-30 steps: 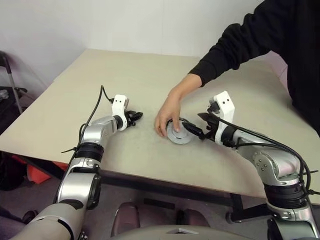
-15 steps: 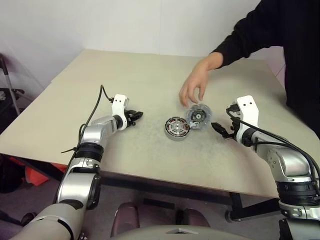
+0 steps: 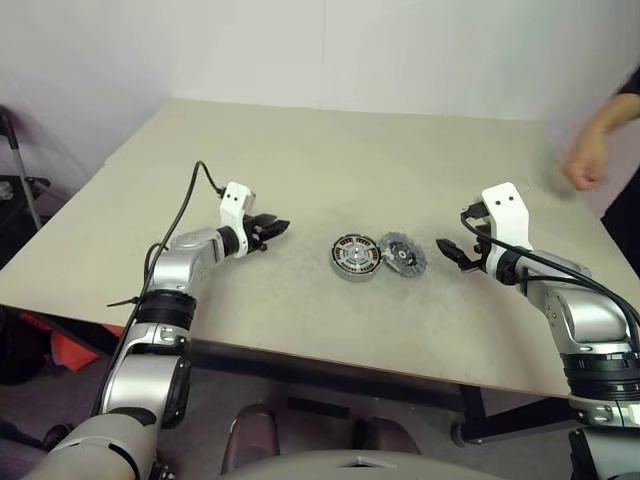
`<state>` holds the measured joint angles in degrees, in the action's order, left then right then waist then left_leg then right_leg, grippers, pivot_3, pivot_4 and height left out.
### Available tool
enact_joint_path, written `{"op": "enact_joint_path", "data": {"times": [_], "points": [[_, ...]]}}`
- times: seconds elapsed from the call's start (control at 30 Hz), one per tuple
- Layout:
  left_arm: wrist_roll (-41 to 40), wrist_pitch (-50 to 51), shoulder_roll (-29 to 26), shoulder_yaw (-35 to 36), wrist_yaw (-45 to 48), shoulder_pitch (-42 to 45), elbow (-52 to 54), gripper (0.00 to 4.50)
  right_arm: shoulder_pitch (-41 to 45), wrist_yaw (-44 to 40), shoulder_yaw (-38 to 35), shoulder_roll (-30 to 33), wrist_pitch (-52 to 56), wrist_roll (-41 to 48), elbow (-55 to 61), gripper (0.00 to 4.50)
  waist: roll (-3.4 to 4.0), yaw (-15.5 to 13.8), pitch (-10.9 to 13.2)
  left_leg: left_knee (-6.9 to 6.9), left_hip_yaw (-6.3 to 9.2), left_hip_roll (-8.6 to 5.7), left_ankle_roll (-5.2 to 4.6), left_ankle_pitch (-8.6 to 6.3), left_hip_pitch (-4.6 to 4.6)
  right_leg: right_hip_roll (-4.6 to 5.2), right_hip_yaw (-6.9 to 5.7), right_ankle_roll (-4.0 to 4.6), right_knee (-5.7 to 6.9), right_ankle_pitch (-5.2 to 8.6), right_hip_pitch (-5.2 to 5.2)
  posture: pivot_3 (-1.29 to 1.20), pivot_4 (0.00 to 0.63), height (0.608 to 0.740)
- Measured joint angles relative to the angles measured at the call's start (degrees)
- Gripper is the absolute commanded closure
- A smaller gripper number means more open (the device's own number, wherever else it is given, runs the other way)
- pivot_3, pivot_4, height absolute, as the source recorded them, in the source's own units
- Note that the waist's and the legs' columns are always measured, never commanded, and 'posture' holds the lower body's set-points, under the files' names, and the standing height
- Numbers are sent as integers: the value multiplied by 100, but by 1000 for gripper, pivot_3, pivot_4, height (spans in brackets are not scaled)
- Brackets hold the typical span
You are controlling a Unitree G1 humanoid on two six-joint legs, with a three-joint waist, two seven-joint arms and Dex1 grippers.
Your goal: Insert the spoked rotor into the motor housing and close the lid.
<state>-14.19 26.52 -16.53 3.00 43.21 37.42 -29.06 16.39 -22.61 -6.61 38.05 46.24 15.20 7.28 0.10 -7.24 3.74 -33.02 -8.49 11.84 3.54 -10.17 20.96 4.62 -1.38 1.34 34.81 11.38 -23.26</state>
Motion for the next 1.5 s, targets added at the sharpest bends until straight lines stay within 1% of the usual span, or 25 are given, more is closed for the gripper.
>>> {"op": "enact_joint_path", "data": {"times": [0.13, 0.2, 0.33, 0.47, 0.57, 0.67, 0.77, 0.97, 1.03, 1.1, 1.3, 1.5], "points": [[-36, 20, 6, -43, 64, -3, 61, 2334, 32, -55, -10, -37, 23, 44, 1, 30, 0, 0, 0, 0, 0, 0, -1, 0, 0, 0, 0, 0, 0, 0, 0, 0, 0, 740], [-92, 40, 5, -44, 140, -11, 88, 2334, 38, -97, -143, -108, 139, 184, 19, 30, 0, 0, 0, 0, 0, 0, -3, -1, 0, 0, 0, 1, 0, 0, 0, 0, 0, 740], [-150, 84, 4, -55, 215, -40, 172, 2334, 281, -8, -1191, -698, 1163, 1174, 230, 30, 1, 2, -1, -4, -1, 1, -8, -3, -2, -1, 1, 2, 5, -1, 0, 0, 0, 740], [-150, 105, -12, -82, 219, -64, 200, 2334, 623, 374, -2756, -1483, 2942, 2353, 532, 30, 2, -5, -1, -3, 0, 2, -8, -2, -8, -2, 0, 3, 5, -1, 4, 0, 0, 740], [-147, 144, -54, -94, 219, -90, 213, 2334, 839, 887, -3910, -2123, 4199, 2728, 626, 30, 4, -9, -3, -3, 0, 1, -5, 0, -9, 0, 0, 3, 5, -1, 5, 0, 0, 740], [-133, 171, -67, -117, 217, -136, 217, 2334, 795, 1417, -4425, -2537, 4541, 2887, 635, 30, 9, -9, -5, -1, -1, 0, -2, 1, -11, 2, 0, 2, 5, -1, 4, 0, 0, 740], [-124, 176, -56, -171, 212, -156, 217, 2334, 605, 1857, -4484, -2817, 4594, 3245, 751, 30, 17, -10, -8, 5, -1, 0, 2, 3, -14, 2, 0, 2, 5, 0, 4, 0, 0, 740], [-115, 175, -30, -248, 172, -155, 216, 2334, 103, 2520, -4305, -3112, 4596, 3932, 947, 30, 23, -12, -11, 12, -2, -1, 3, 3, -17, 2, 0, -3, 1, 2, 4, 0, 0, 740], [-110, 174, -30, -253, 160, -156, 215, 2334, 15, 2731, -4245, -3211, 4597, 4136, 948, 30, 24, -4, -12, 15, -2, -2, 5, 5, -18, 3, 0, -30, 1, 18, 3, 0, 0, 740], [-108, 174, -30, -257, 153, -155, 215, 2334, 14, 2905, -4215, -3258, 4597, 4259, 948, 30, 25, -3, -13, 18, -2, -2, 9, 6, -20, 3, 0, -38, 1, 22, 4, 0, 0, 740], [-86, 173, -40, -258, 119, -155, 213, 2334, 129, 3029, -4232, -3339, 4567, 4262, 822, 30, 25, 14, -14, 25, -2, -1, 17, 11, -26, 1, 1, -42, 1, 24, 4, 0, 0, 740], [-32, 164, -60, -304, 87, -155, 212, 2334, 418, 2995, -4078, -3363, 4193, 4007, 354, 30, 25, 22, -14, 31, -2, -1, 37, 23, -34, 2, 1, -42, 3, 24, 6, 0, 0, 740]]}}
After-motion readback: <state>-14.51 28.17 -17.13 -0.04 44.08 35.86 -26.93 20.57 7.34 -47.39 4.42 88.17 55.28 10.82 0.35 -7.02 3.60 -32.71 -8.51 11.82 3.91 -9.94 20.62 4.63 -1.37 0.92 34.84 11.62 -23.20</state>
